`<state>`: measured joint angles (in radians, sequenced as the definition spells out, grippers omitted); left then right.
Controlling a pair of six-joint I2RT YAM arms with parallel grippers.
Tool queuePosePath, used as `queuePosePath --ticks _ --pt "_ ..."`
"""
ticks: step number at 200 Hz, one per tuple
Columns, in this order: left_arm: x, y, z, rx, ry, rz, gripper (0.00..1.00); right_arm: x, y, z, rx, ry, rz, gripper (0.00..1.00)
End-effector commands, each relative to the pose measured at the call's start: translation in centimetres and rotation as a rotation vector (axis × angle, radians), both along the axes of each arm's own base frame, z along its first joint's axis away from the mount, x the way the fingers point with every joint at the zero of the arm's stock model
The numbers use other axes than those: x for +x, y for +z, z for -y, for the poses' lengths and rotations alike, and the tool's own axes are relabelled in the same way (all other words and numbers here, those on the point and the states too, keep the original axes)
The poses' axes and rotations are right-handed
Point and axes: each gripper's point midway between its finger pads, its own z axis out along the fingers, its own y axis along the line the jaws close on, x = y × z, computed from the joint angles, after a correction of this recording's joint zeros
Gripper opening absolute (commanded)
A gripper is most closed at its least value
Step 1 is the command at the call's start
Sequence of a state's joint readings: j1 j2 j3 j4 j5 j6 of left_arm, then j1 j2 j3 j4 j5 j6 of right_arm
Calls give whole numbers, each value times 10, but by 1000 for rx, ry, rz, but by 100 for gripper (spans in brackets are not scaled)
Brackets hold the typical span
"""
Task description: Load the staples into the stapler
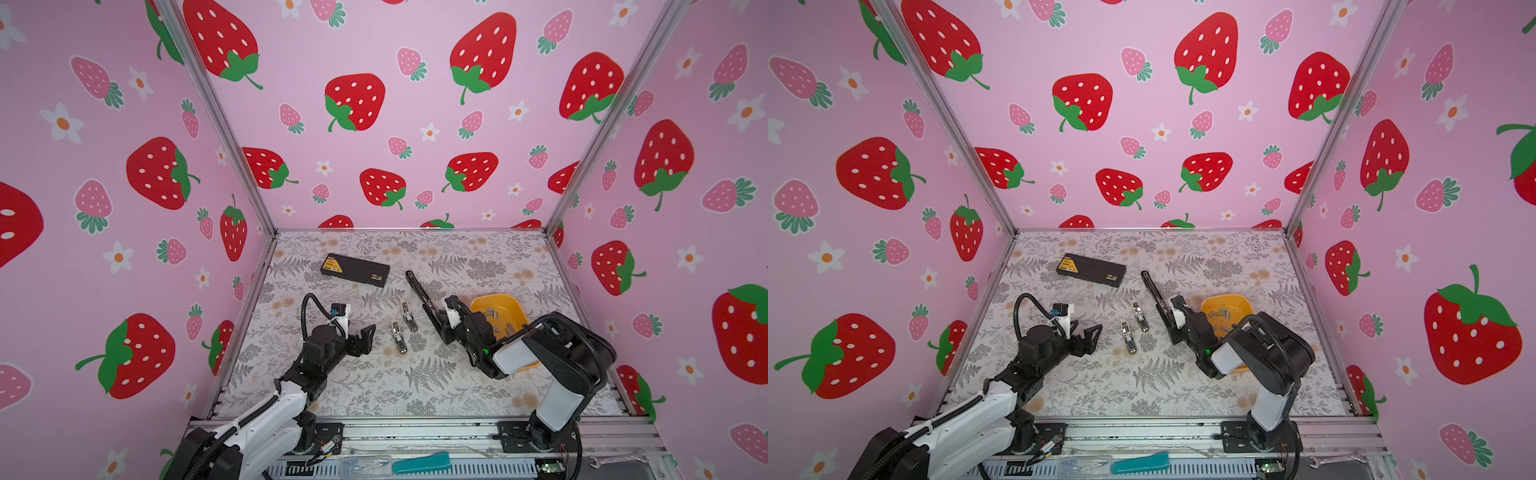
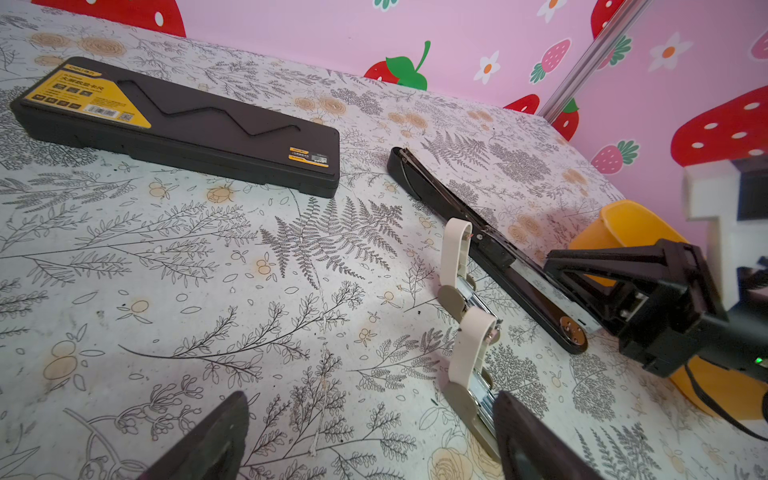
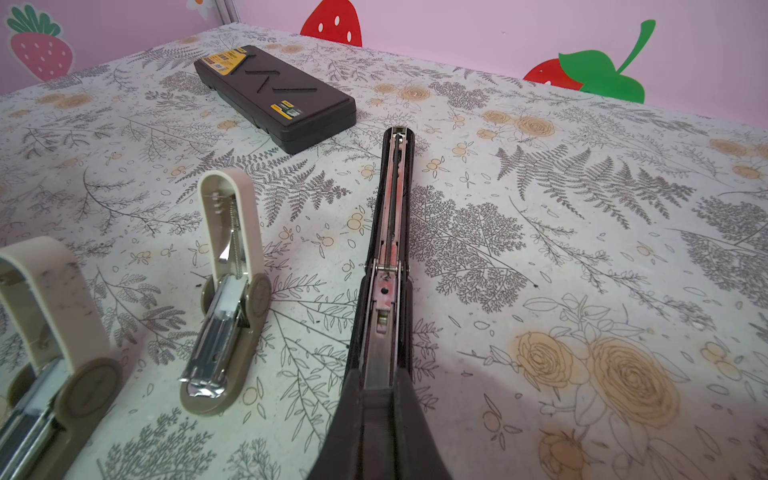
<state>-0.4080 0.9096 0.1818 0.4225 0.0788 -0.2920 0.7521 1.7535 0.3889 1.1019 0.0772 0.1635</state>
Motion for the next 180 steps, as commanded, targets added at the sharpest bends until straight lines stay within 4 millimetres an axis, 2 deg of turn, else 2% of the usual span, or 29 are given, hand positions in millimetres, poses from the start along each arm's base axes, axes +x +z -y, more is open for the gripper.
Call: queuePosePath --ticks 1,89,180 --pt "4 11 1 -6 5 37 93 -4 -5 5 2 -5 -22 0" --pt "4 10 1 -6 5 37 93 -5 26 -3 68 19 -15 0" --pt "4 10 1 -5 4 36 93 4 9 -7 46 -8 -49 0"
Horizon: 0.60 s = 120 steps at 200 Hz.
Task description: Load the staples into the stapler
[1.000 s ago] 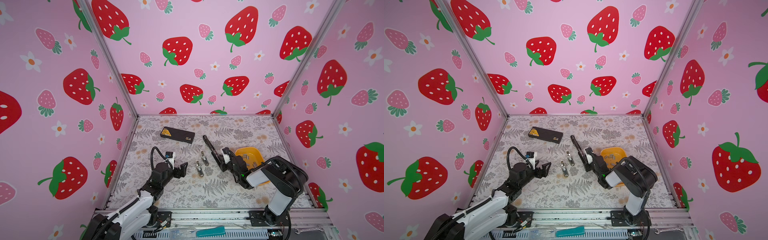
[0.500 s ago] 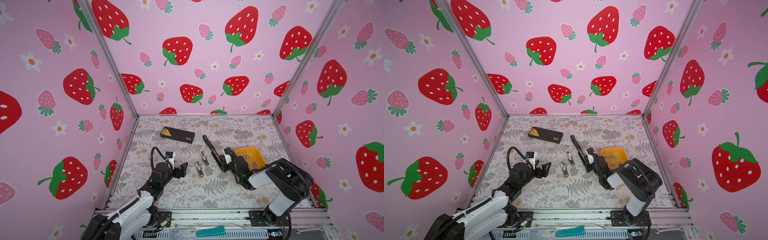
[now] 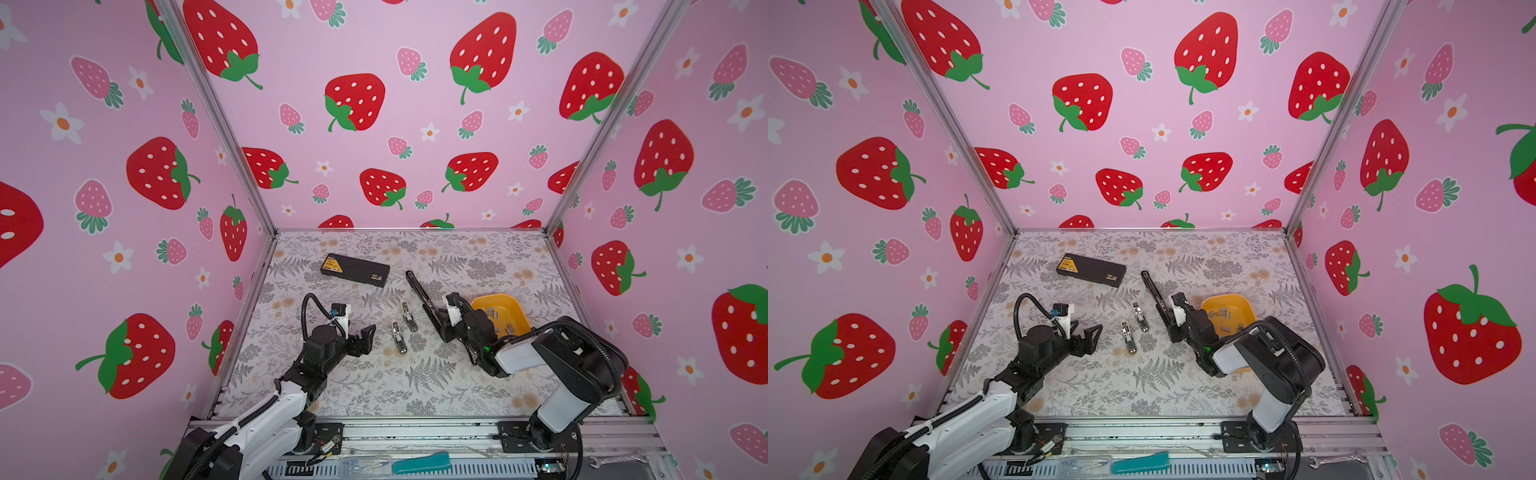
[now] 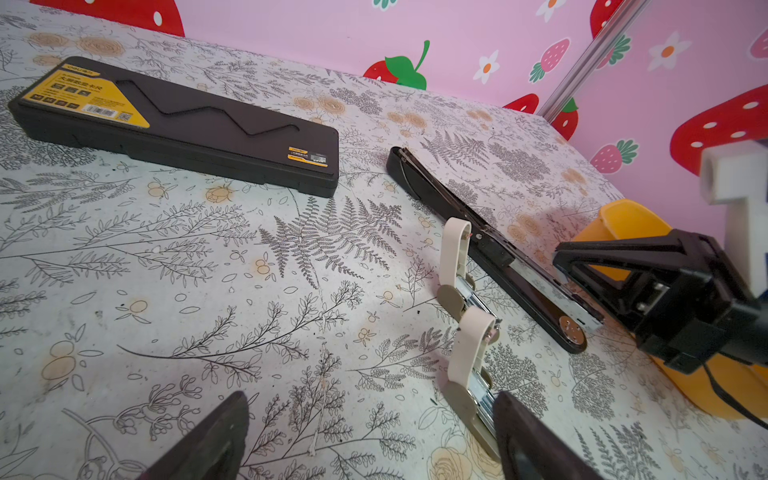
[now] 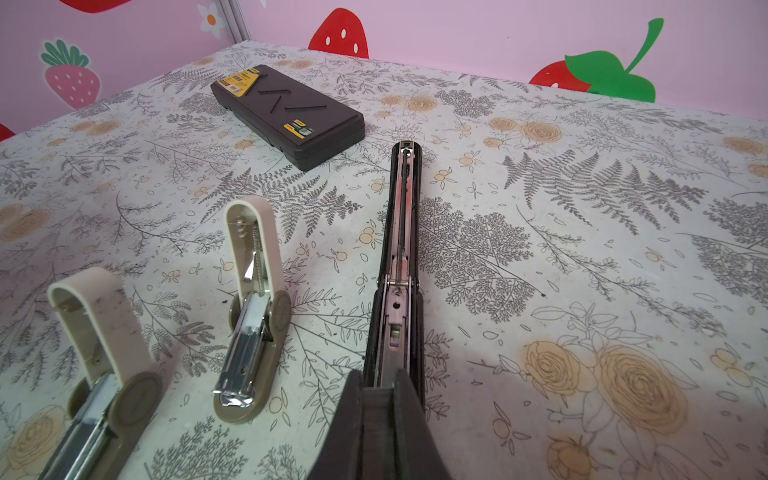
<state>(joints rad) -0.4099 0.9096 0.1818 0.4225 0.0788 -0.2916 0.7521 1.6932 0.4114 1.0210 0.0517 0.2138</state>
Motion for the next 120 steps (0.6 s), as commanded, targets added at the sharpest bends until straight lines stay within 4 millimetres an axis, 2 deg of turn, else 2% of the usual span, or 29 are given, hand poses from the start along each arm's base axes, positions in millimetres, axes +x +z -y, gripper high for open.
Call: queuePosePath --ticks 1,74,120 --pt "4 10 1 -5 5 36 93 5 -3 -2 2 -14 -14 0" --pt "4 10 1 -6 6 35 93 7 -8 2 -18 -35 -13 0" --pt "4 10 1 -4 5 35 93 5 6 3 0 -29 11 0"
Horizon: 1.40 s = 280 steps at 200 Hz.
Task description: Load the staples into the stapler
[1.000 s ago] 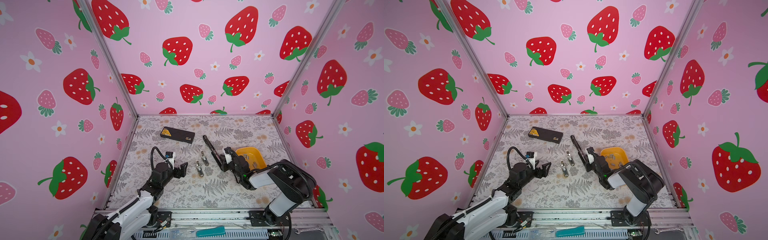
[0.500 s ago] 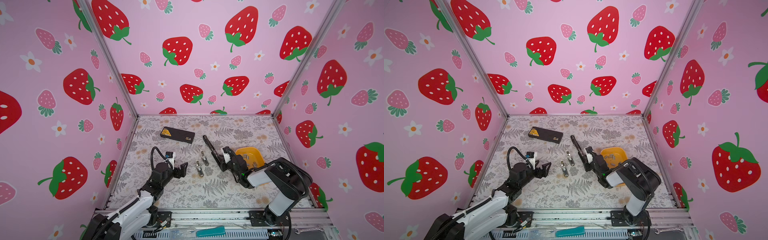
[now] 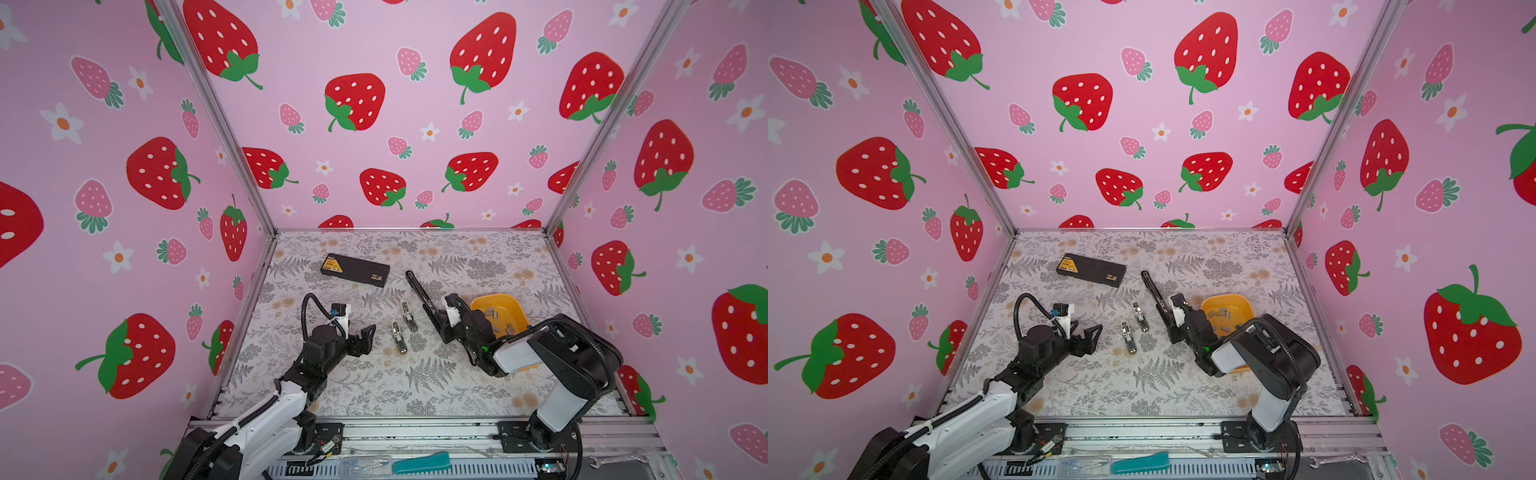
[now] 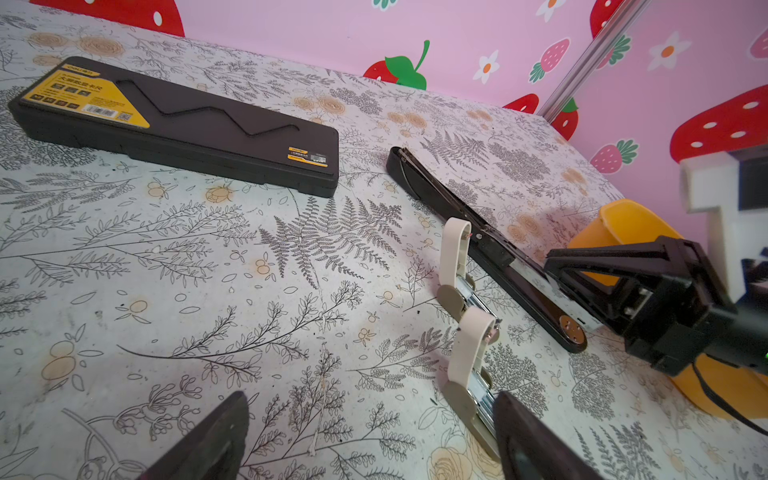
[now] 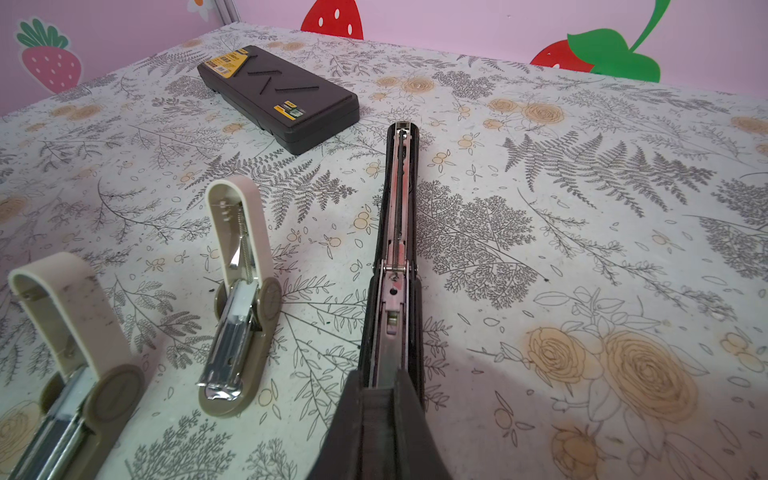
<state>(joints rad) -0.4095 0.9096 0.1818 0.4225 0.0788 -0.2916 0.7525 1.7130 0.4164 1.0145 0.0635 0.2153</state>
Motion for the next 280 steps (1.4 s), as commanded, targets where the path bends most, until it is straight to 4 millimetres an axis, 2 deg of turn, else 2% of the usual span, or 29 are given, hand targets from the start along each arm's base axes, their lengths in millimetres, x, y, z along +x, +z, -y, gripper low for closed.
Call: queuePosePath --ticks 1,31,107,232,280 --pt "4 10 1 -5 5 36 93 4 14 2 19 -19 27 0" --pt "4 10 1 -4 4 36 93 2 19 4 23 -18 37 0" --pt "4 10 1 -5 5 35 93 5 6 2 1 -24 12 0" --pt "4 9 1 -4 4 34 93 6 -1 1 -9 -24 1 0" --pt "4 9 1 -3 5 35 93 2 -5 8 -26 -35 -3 0"
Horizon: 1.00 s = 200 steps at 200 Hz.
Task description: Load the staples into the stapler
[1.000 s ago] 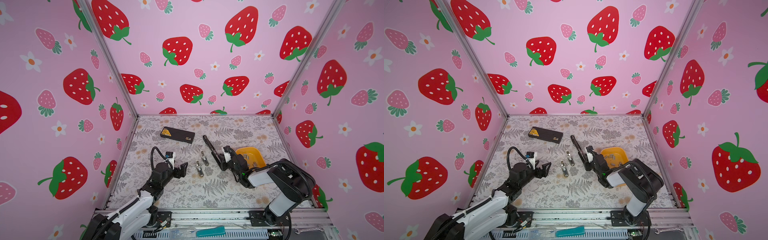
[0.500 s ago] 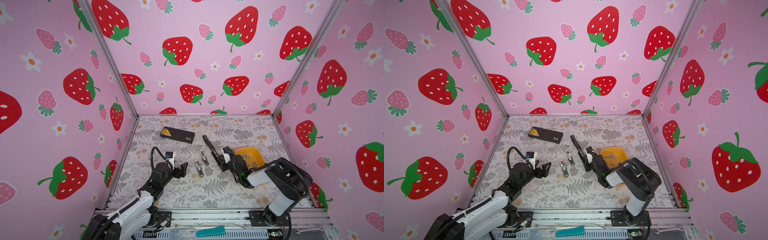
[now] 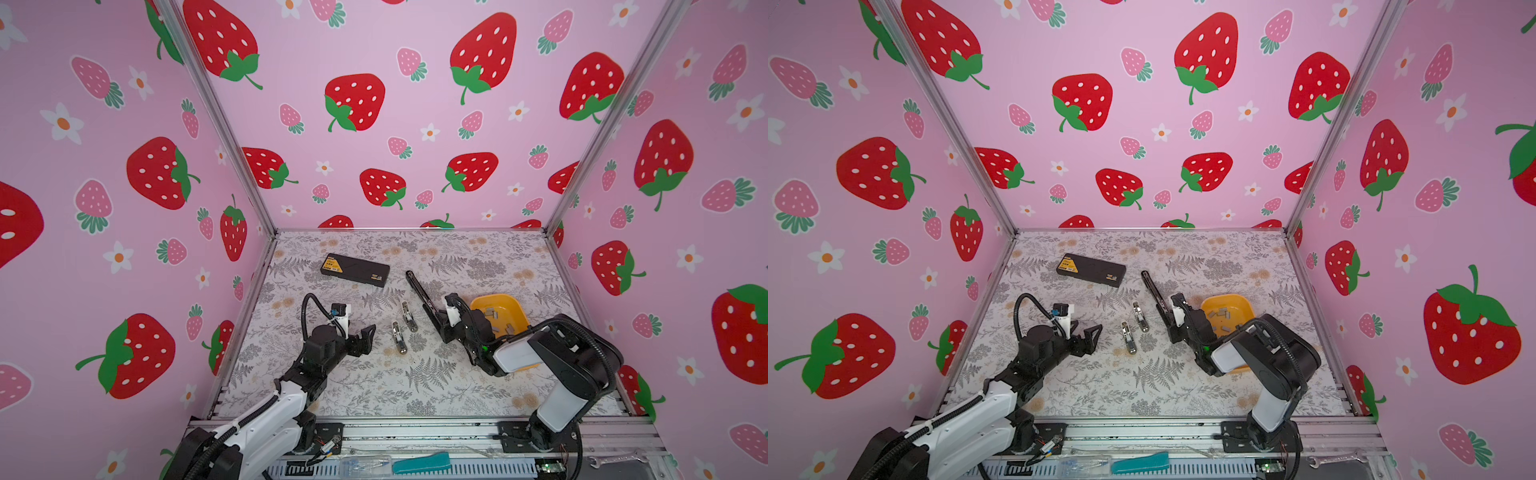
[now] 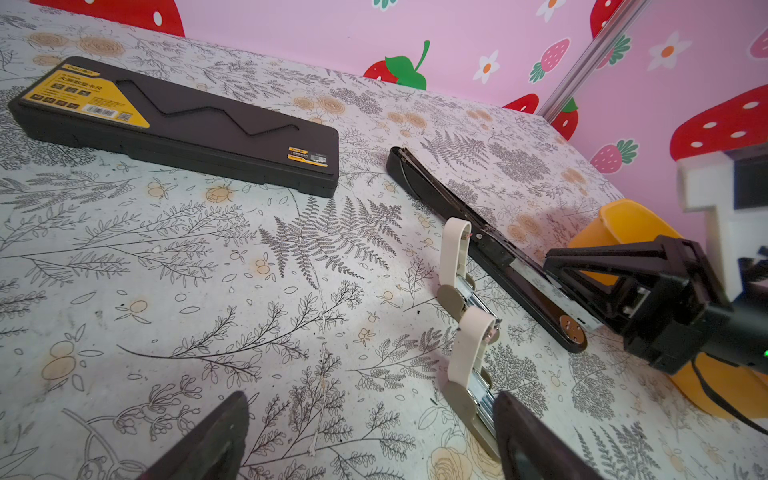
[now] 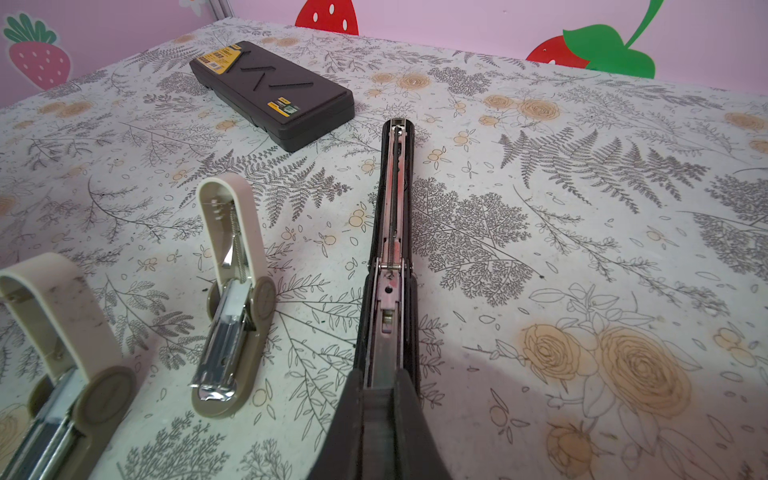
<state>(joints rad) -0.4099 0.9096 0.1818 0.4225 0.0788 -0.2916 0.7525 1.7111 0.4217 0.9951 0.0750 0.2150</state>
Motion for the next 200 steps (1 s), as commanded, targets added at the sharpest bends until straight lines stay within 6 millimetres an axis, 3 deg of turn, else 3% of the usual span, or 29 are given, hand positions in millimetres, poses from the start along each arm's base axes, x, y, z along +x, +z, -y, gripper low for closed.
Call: queuePosePath --ticks 1,92,200 --pt "4 10 1 -4 5 35 93 1 -3 6 -13 -24 3 0" --pt "4 10 1 -4 4 35 93 -6 -3 13 -38 -10 27 0" --pt "3 11 2 -7 -5 44 93 -10 -18 15 -15 -20 -13 0"
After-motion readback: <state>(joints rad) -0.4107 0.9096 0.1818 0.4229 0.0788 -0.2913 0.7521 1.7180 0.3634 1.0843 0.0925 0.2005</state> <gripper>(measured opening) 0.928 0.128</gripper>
